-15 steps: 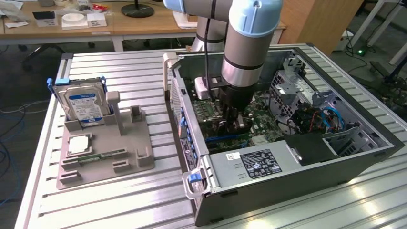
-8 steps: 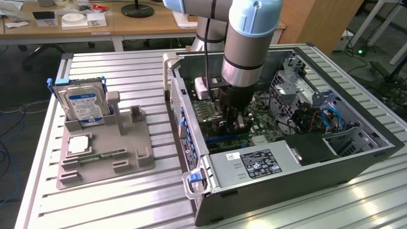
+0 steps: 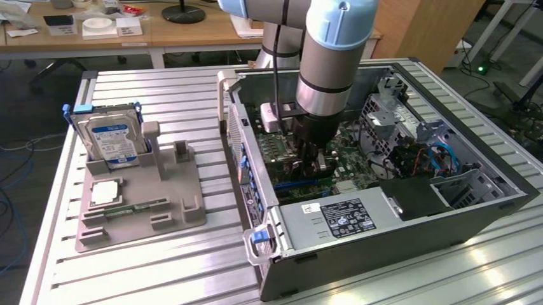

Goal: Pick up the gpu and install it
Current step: 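Insert the gpu into the slot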

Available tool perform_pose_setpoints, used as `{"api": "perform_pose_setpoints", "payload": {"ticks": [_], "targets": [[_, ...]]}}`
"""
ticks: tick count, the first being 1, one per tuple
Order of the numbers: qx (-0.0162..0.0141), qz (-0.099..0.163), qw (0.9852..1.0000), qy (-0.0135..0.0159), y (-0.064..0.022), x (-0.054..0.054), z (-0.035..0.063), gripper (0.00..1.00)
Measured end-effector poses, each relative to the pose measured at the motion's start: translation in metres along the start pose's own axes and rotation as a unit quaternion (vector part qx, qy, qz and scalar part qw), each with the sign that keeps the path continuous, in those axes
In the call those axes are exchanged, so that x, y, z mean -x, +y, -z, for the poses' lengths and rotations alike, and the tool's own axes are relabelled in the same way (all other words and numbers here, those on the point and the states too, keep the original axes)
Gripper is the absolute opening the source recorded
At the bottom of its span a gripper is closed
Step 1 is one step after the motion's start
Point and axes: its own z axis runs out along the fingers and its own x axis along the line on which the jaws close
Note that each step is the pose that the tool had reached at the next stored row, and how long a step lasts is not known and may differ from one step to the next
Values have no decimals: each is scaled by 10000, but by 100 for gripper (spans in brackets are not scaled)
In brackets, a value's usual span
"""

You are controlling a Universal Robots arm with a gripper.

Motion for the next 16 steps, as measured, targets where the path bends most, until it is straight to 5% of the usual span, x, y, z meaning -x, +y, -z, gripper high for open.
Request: {"api": "perform_pose_setpoints", "payload": {"ticks": [16], "targets": [[-18, -10, 10000, 1, 1, 13, 3, 28]]}}
